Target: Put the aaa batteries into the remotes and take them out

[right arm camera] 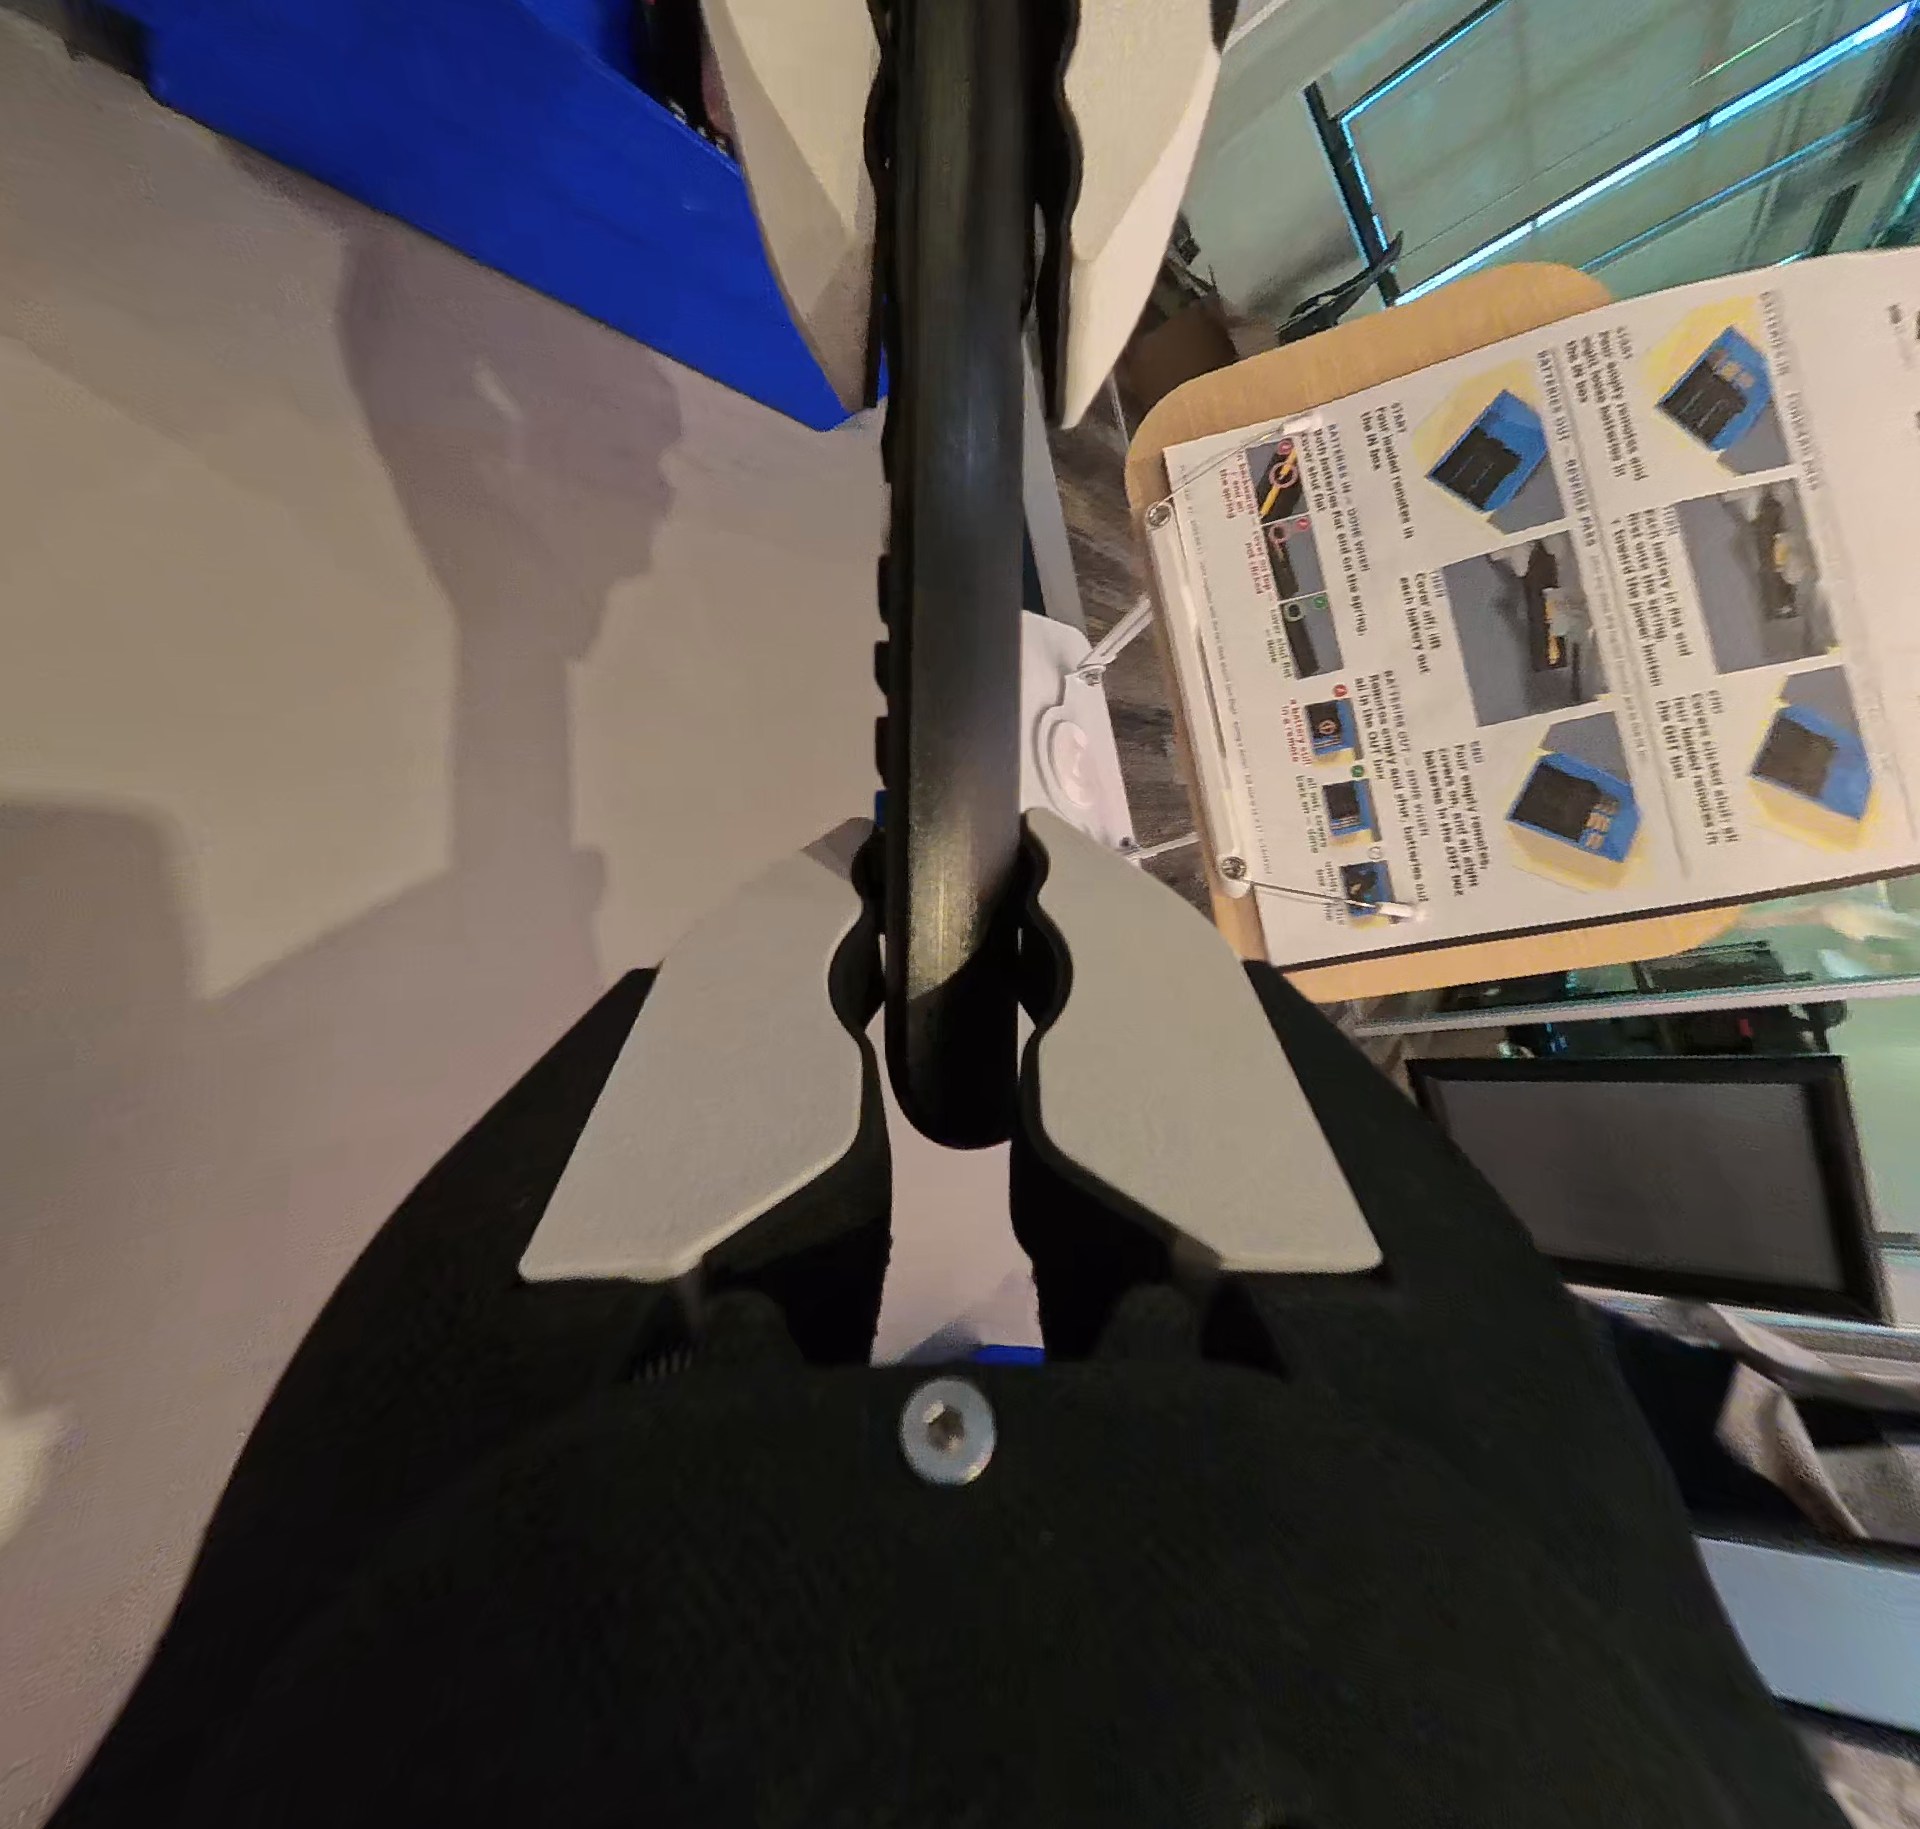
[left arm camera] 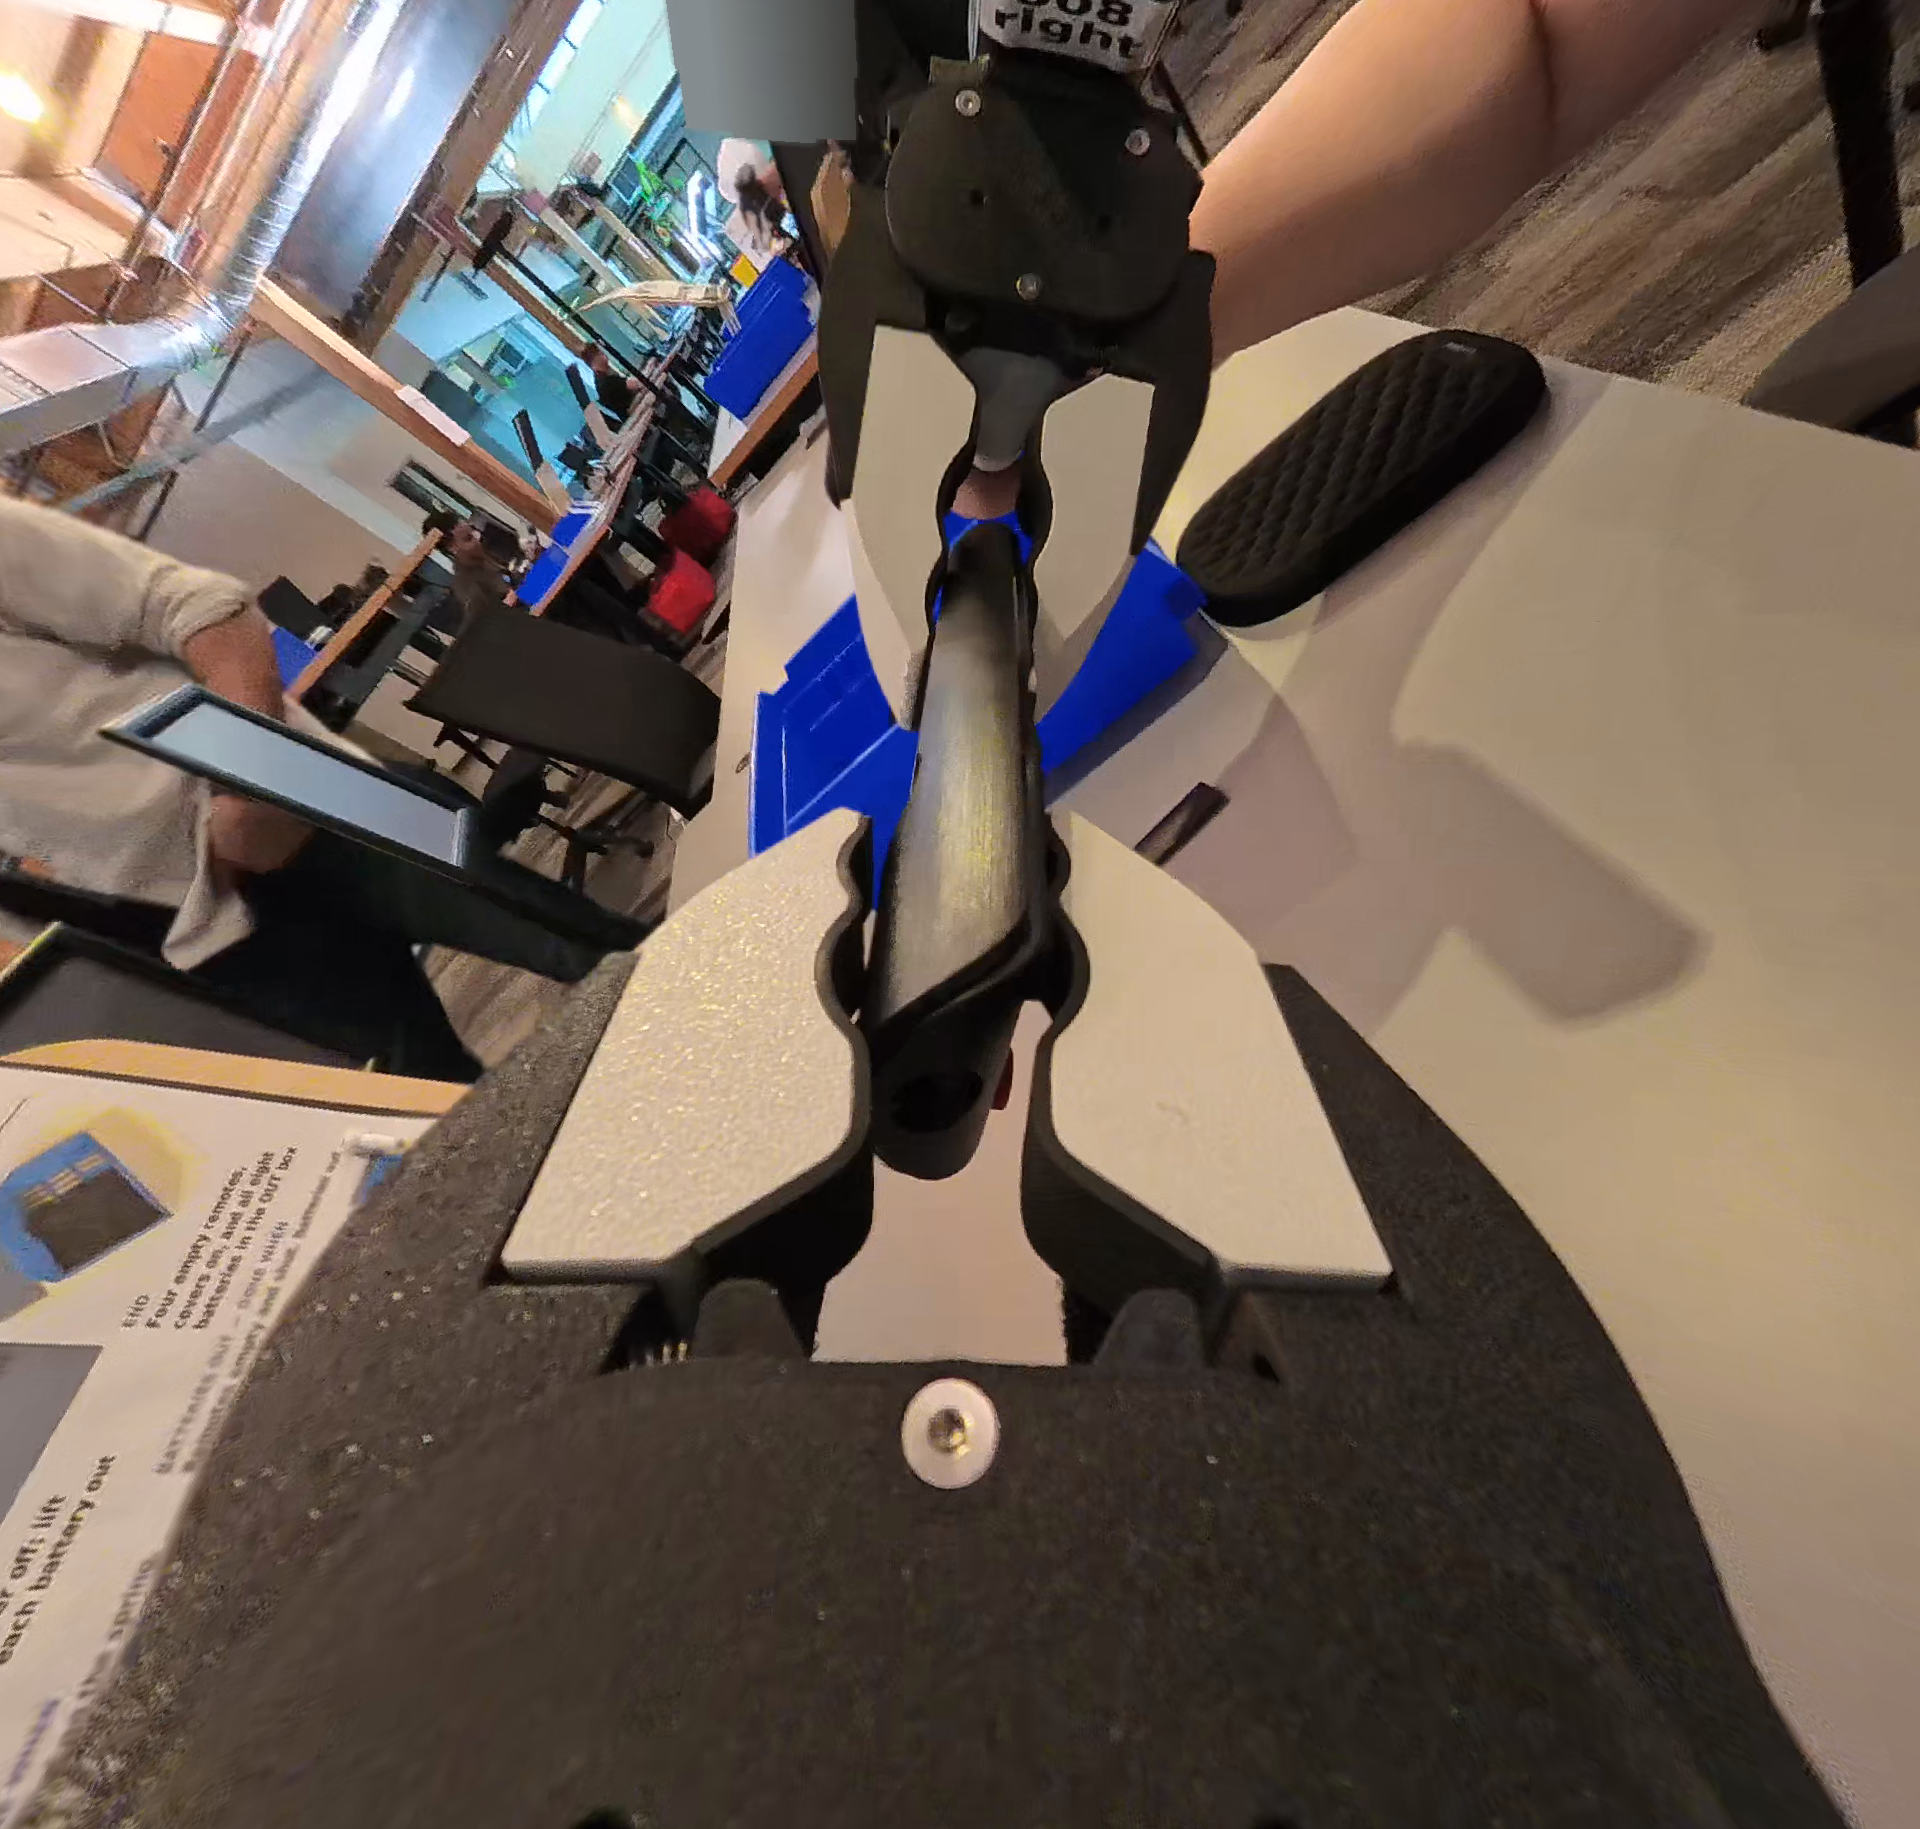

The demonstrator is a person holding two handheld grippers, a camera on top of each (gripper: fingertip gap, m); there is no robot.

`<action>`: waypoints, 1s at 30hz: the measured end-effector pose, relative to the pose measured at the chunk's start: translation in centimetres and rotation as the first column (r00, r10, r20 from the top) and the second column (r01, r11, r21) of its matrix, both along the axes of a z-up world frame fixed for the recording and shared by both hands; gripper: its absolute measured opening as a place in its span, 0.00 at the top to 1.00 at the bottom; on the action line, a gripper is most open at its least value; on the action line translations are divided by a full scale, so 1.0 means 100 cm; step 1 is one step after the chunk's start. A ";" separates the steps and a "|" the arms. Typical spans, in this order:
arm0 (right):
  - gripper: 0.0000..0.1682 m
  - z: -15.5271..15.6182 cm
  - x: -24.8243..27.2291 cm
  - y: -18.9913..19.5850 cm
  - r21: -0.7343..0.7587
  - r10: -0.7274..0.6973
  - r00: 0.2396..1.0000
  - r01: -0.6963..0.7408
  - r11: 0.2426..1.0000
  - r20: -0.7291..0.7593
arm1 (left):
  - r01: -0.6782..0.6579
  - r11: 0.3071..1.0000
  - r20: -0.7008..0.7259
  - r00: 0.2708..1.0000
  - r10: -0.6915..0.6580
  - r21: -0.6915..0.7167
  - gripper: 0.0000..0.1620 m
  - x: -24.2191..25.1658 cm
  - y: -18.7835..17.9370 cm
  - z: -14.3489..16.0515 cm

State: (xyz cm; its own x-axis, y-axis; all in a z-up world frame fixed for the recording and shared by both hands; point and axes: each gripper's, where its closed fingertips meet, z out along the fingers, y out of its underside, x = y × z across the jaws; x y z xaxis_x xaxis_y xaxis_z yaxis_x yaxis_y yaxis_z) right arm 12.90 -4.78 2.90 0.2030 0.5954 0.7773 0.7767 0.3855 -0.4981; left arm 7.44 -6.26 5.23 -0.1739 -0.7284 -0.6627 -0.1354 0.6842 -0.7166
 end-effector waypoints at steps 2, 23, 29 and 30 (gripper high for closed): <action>0.87 0.003 0.001 -0.002 0.023 -0.005 1.000 0.005 1.000 0.015 | -0.005 1.000 0.006 1.000 0.005 -0.004 0.82 0.001 -0.001 0.002; 0.86 -0.002 0.006 -0.006 -0.107 0.008 1.000 -0.007 0.994 0.006 | -0.006 0.996 -0.024 1.000 0.004 -0.094 0.83 0.008 -0.004 -0.003; 0.85 0.007 0.008 -0.005 -0.070 0.015 1.000 -0.016 0.997 -0.017 | -0.048 0.996 -0.045 0.998 0.045 -0.070 0.85 0.010 -0.007 0.004; 0.84 0.011 0.008 -0.005 -0.056 0.020 0.999 -0.021 0.998 -0.030 | -0.046 0.996 -0.033 0.999 0.043 -0.077 0.85 0.010 -0.008 0.006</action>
State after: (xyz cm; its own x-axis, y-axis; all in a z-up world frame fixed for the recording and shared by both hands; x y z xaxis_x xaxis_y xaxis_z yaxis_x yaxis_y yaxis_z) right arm 13.75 -5.28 3.95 0.2123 0.6426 0.7362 0.7539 0.3716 -0.5418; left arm 8.49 -7.05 5.82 -0.1596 -0.7848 -0.5988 -0.1874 0.6197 -0.7622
